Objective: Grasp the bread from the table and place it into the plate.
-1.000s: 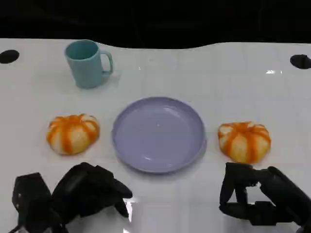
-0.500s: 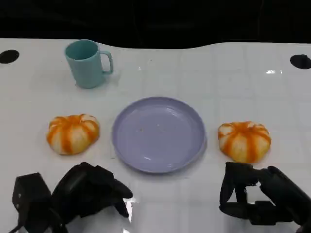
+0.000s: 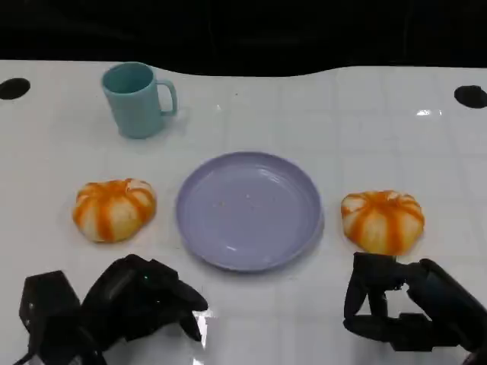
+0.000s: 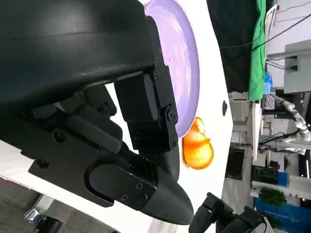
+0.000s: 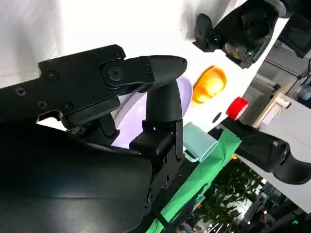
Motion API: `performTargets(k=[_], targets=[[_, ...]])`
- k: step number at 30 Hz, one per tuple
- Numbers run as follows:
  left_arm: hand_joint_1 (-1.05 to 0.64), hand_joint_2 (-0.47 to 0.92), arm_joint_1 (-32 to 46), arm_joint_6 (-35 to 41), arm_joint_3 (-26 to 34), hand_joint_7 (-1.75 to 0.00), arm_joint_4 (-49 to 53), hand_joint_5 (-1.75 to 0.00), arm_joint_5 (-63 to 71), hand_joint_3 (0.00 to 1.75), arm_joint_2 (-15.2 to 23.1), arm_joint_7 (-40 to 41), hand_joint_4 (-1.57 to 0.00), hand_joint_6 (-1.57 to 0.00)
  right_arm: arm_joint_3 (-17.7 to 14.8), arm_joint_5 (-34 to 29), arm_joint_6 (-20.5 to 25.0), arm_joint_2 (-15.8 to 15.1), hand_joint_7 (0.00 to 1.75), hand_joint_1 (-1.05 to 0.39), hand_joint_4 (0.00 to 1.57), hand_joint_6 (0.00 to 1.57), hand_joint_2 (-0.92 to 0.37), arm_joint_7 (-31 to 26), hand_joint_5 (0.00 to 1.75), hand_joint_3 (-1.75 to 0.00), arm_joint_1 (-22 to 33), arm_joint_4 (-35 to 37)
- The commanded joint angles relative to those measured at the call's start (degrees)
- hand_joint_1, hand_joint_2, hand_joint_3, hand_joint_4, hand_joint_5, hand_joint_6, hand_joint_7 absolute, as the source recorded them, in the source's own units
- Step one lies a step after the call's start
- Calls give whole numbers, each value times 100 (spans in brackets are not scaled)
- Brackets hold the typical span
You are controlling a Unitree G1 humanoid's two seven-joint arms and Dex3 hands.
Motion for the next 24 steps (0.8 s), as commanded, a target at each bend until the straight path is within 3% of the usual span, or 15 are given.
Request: performTargets(k=[1,3,4,7,9,11,12,18,24], targets=[[-105,85,-25,-30,16,-3,50,-90,0,0,86,49,-125,-157,-154,75,209,-127,127,-48,68,61,-92,-64,162,-22,-89,-290],[-105,85,-35,-23,16,-2,62,-90,3,0,88,50,-125,-157,-202,17,255,-162,113,-48,64,60,-92,-103,157,-21,-103,-404],[-105,85,-39,-15,16,-2,66,-90,3,0,90,50,-125,-157,-217,-13,267,-179,98,-48,61,60,-92,-122,154,-20,-107,-447],[-105,85,-42,-2,21,-2,64,-90,-6,0,87,52,-125,-157,-259,-161,304,-247,83,-49,56,58,-92,-193,147,-18,-107,-583],[-105,85,-44,-13,31,-3,68,-90,-20,0,81,45,-126,-157,-299,-363,320,-332,54,-50,50,57,-92,-287,125,-16,-112,-712],[-105,85,-43,-7,43,-3,73,-90,-48,0,72,8,-126,-157,-330,-570,342,-395,47,-51,49,57,-92,-397,119,-16,-111,-820],[-105,84,-42,2,49,-3,73,-90,-67,0,67,-17,-125,-157,-347,-685,354,-425,38,-53,39,52,-92,-461,105,-15,-110,-875],[-104,84,-30,-27,40,-2,96,-89,-65,0,57,-16,-125,-157,-440,-1464,392,-638,19,-58,26,44,-92,-963,80,-12,-155,-1123],[-105,85,-29,-54,1,-3,90,-90,30,0,76,84,-126,-157,-585,-2236,973,-870,3,-65,24,36,-92,-1311,51,-8,-181,-1659]])
